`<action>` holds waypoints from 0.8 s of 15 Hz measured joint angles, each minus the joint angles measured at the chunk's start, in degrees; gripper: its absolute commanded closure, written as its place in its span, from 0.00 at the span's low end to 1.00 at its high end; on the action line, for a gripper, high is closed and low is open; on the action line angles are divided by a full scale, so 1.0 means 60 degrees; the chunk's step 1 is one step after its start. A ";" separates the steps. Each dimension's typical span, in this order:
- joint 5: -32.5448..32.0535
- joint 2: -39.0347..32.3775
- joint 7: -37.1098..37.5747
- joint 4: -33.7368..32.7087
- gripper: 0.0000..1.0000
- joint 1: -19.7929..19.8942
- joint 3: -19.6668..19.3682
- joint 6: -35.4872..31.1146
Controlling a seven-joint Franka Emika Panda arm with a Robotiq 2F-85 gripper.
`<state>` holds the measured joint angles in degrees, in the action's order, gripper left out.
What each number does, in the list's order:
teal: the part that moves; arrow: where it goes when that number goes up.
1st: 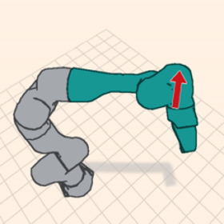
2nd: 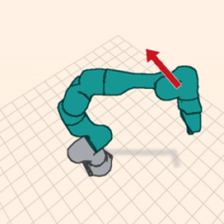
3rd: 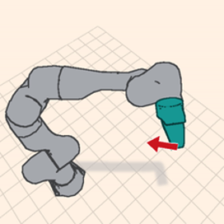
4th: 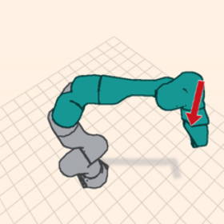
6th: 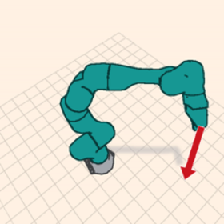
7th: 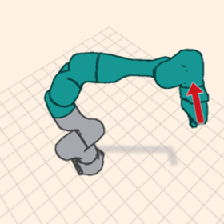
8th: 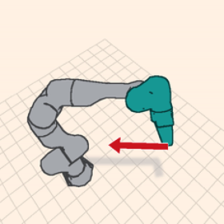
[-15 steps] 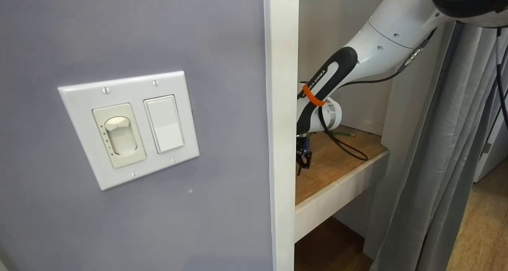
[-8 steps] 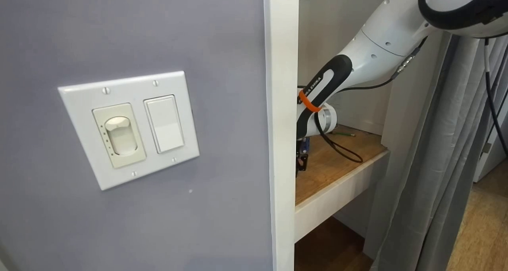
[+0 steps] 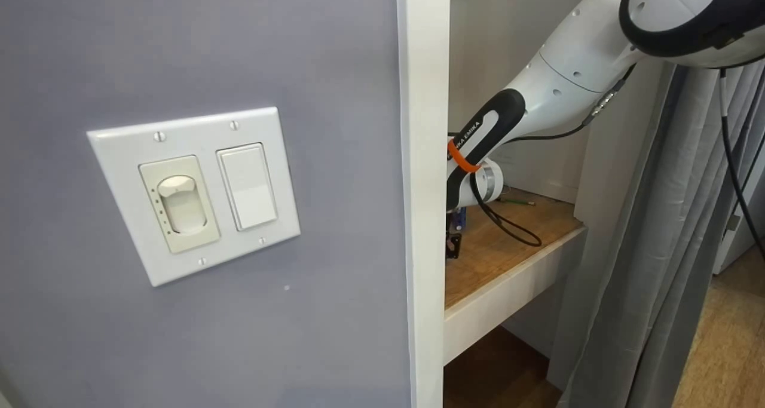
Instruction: Pick up the tippex tape roller and move it forward on the shelf
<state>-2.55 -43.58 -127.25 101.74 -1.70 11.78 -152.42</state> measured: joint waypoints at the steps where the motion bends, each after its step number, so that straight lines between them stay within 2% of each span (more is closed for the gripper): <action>1: -0.0006 -0.0030 0.0000 -0.0043 0.29 -0.0005 0.0000 0.0053; 4: -0.0029 -0.0107 0.0000 -0.0163 0.58 -0.0034 0.0003 0.0232; 6: -0.0051 -0.0106 0.0000 -0.0250 0.69 -0.0041 0.0002 0.0399; 12: -0.0053 -0.0086 0.0186 -0.0321 0.69 -0.0135 0.0015 0.0392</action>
<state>-2.87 -44.09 -126.14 99.81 -2.51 11.87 -150.06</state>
